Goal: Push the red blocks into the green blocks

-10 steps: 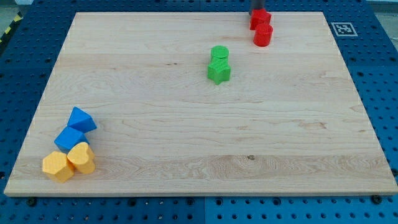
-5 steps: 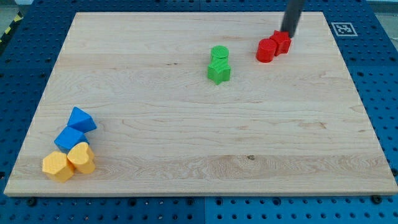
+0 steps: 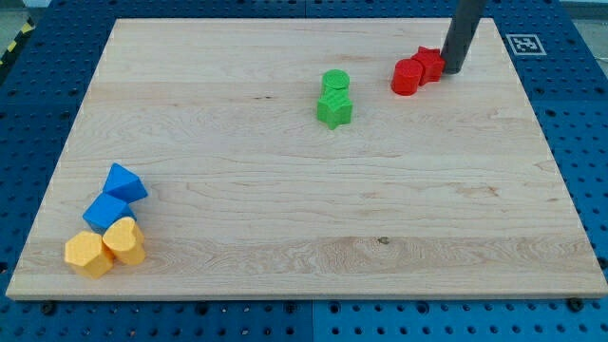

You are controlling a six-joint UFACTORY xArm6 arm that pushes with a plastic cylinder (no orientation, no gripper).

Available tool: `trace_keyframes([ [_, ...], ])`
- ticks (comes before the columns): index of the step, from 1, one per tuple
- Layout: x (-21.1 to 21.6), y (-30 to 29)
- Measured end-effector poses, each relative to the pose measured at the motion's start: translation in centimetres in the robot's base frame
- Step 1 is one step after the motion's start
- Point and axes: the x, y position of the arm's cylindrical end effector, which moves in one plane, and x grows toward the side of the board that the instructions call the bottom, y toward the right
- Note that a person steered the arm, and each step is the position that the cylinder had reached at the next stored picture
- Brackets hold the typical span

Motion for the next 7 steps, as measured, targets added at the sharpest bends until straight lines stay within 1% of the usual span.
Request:
trace_keyframes([
  [1,-1.2,-2.2],
  [3,-0.2,-3.6],
  [5,0.2,-9.1],
  [6,1.2,-10.8],
  [7,1.1,-10.3],
])
